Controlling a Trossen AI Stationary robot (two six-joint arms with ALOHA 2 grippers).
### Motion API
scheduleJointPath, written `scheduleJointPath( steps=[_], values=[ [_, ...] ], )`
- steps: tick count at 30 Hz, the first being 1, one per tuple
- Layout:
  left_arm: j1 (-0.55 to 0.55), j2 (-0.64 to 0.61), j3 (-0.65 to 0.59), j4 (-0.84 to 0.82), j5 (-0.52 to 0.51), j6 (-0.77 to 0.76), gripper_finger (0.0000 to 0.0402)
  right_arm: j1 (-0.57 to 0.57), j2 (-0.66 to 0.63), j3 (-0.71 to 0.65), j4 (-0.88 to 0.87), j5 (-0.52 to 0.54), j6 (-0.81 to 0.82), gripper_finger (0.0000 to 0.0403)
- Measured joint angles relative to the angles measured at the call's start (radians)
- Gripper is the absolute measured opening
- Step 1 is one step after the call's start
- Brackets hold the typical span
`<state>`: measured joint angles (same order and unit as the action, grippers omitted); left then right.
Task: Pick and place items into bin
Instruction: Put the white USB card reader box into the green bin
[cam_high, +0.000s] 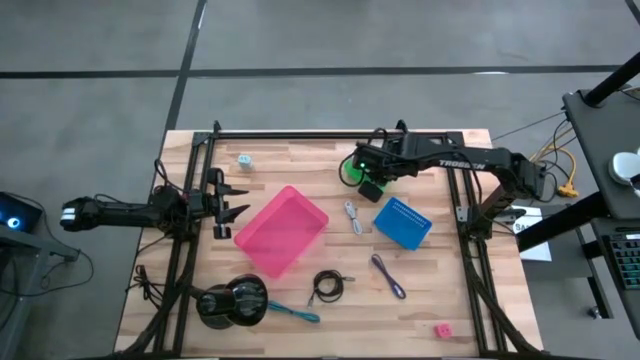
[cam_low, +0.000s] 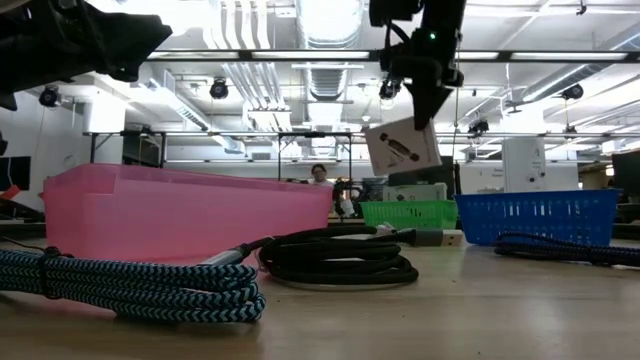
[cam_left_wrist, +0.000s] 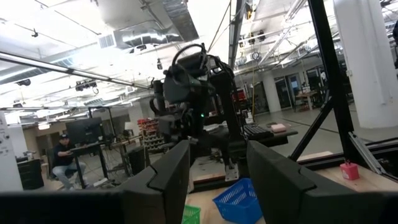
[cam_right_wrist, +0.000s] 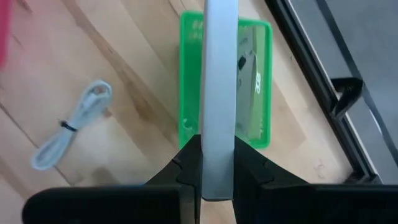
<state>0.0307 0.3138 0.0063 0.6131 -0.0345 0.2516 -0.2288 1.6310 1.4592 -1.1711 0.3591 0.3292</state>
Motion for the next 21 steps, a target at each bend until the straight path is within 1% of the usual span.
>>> scheduleJointPath(
  steps=[4, 9, 17, 21],
  values=[
    [0.000, 0.000, 0.000, 0.000, 0.000, 0.000, 0.0145, -0.011, -0.001, -0.033, 0.031, 0.003, -0.001, 0.0038],
    [0.000, 0.000, 0.000, 0.000, 0.000, 0.000, 0.0145, -0.024, -0.001, -0.069, 0.098, 0.002, -0.047, 0.0038],
    [0.000, 0.000, 0.000, 0.000, 0.000, 0.000, 0.0145, -0.058, -0.011, -0.108, 0.134, -0.002, -0.062, 0.0038],
    [0.000, 0.000, 0.000, 0.000, 0.000, 0.000, 0.0145, -0.085, -0.050, -0.153, 0.230, -0.082, -0.102, 0.0038]
  ],
)
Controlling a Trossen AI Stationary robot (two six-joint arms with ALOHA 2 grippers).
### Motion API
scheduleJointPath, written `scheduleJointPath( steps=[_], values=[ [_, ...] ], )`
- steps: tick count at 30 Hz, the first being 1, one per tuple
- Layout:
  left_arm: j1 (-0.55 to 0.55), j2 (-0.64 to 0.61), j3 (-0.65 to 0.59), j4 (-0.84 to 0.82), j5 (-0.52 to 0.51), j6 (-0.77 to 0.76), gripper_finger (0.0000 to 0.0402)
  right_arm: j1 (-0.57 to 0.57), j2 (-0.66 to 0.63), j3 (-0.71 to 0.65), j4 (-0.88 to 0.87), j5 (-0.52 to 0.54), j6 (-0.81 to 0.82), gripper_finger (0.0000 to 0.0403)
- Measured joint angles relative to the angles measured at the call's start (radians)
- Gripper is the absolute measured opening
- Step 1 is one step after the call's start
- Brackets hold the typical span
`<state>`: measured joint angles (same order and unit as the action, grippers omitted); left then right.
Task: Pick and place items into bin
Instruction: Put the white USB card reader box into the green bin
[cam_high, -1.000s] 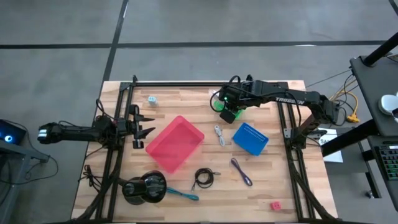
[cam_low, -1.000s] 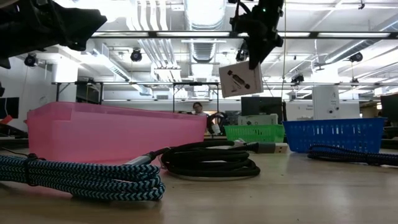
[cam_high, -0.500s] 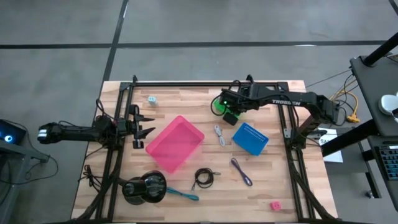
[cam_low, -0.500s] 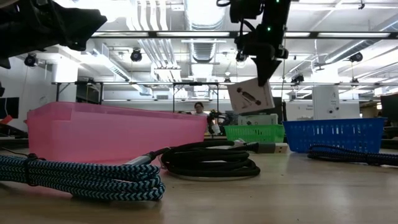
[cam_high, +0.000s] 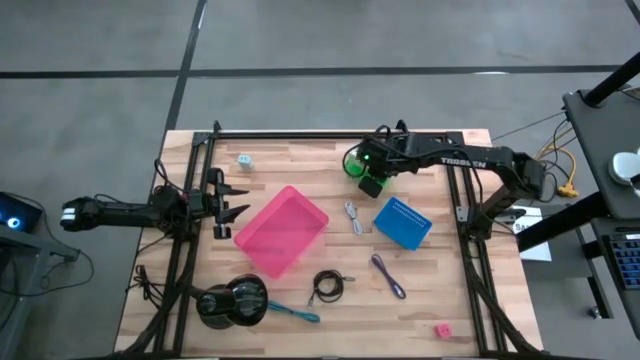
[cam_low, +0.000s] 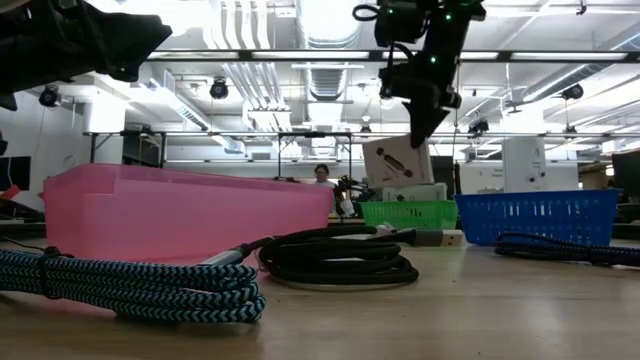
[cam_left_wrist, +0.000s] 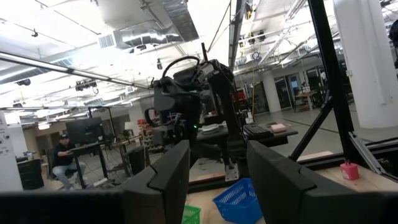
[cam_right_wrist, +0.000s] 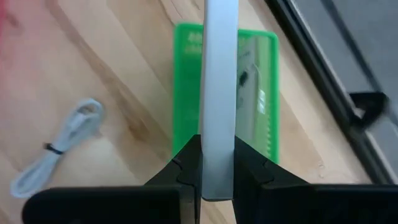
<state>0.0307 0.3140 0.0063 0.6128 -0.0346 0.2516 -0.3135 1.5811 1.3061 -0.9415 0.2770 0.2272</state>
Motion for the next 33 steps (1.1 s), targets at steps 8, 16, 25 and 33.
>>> scheduleJointPath(
  steps=[8, 16, 25, 33],
  values=[
    [0.000, -0.001, 0.000, 0.000, 0.000, 0.000, 0.0145, -0.016, -0.074, -0.096, 0.094, -0.041, -0.028, 0.0038],
    [0.000, -0.001, 0.000, 0.000, 0.000, 0.000, 0.0145, -0.044, -0.126, -0.207, 0.192, -0.080, -0.041, 0.0038],
    [0.000, -0.001, 0.000, 0.000, 0.000, 0.000, 0.0145, -0.100, -0.133, -0.248, 0.247, -0.125, -0.050, 0.0038],
    [0.000, -0.001, 0.000, 0.000, 0.000, 0.000, 0.0145, -0.128, -0.117, -0.256, 0.255, -0.166, -0.082, 0.0038]
  ],
)
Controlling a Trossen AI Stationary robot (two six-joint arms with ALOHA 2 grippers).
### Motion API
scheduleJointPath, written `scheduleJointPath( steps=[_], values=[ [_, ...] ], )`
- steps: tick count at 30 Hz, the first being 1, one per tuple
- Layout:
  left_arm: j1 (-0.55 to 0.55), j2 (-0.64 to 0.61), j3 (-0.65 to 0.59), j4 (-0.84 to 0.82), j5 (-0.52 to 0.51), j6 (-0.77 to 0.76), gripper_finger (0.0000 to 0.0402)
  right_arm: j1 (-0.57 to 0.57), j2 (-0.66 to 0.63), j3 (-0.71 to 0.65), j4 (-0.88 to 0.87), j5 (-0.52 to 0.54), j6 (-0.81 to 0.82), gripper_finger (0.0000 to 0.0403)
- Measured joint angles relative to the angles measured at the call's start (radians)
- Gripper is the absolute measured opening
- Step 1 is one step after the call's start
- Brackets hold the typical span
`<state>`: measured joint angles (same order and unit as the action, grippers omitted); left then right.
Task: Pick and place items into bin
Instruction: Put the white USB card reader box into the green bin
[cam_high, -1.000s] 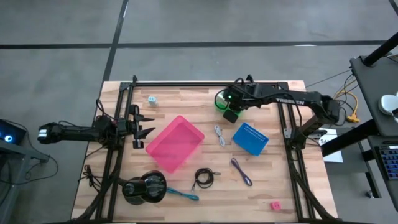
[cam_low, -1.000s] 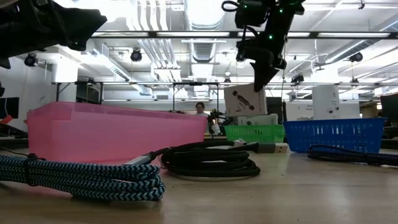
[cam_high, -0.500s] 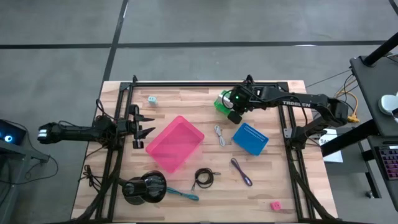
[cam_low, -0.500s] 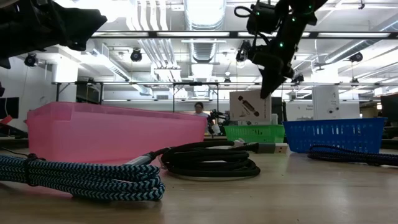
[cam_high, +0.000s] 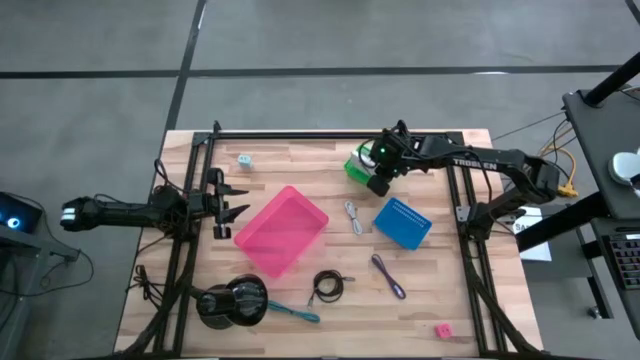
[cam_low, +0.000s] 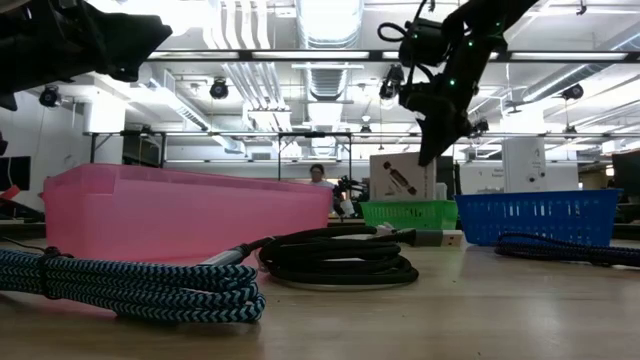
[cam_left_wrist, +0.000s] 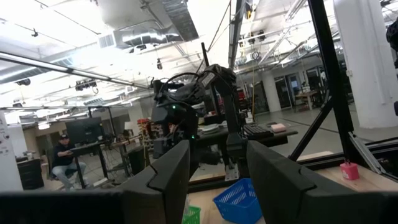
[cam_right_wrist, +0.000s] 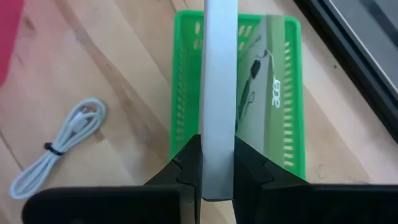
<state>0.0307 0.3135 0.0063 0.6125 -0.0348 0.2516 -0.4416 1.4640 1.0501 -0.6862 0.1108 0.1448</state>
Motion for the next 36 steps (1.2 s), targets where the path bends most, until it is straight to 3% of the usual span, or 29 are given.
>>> scheduleJointPath(
  steps=[36],
  values=[
    [0.000, 0.000, 0.000, 0.001, 0.000, 0.000, 0.0145, -0.075, 0.009, -0.119, 0.145, -0.091, -0.046, 0.0038]
  ],
)
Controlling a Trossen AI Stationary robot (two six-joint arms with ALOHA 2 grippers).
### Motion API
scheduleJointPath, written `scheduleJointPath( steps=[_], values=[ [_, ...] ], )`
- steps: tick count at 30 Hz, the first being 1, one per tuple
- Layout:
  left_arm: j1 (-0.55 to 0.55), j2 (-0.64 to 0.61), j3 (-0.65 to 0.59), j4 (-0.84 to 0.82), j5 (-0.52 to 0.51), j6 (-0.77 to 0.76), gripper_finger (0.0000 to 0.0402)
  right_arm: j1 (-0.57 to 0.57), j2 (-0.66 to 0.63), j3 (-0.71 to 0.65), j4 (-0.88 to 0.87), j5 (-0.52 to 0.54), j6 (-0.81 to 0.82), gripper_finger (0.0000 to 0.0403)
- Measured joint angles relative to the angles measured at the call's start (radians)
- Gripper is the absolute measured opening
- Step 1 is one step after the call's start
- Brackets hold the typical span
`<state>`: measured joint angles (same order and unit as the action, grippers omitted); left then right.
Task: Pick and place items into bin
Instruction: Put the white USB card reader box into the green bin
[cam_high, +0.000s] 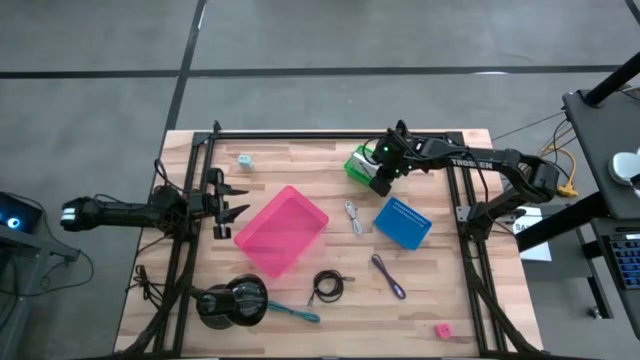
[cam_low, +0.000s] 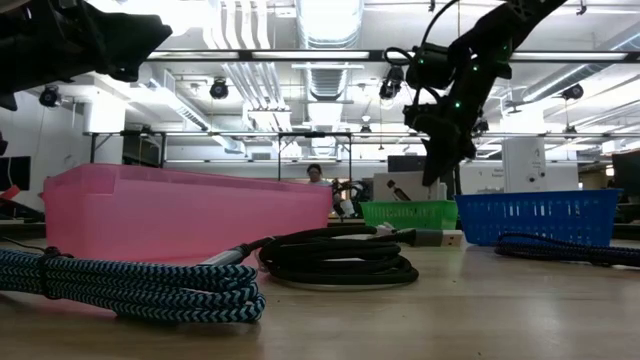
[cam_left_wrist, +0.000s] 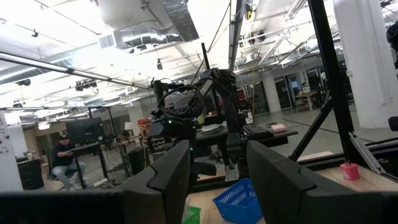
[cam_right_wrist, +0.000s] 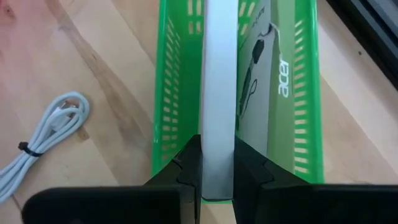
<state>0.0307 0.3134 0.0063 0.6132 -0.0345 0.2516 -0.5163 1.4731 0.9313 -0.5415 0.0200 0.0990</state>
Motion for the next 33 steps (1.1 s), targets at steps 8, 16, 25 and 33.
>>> scheduleJointPath(
  steps=[8, 16, 25, 33],
  values=[
    [0.000, 0.000, 0.000, 0.000, 0.000, 0.000, 0.0145, 0.000, 0.000, -0.025, 0.002, -0.002, -0.002, 0.0038],
    [0.000, 0.000, 0.000, 0.000, 0.000, 0.000, 0.0145, 0.000, 0.001, -0.070, 0.051, -0.001, -0.006, 0.0039],
    [0.000, 0.000, 0.000, 0.000, 0.000, 0.000, 0.0145, -0.002, 0.001, -0.072, 0.055, 0.006, -0.002, 0.0072],
    [0.000, 0.000, 0.000, 0.000, 0.000, 0.000, 0.0145, -0.002, 0.001, -0.071, 0.055, 0.006, 0.003, 0.0102]
  ],
)
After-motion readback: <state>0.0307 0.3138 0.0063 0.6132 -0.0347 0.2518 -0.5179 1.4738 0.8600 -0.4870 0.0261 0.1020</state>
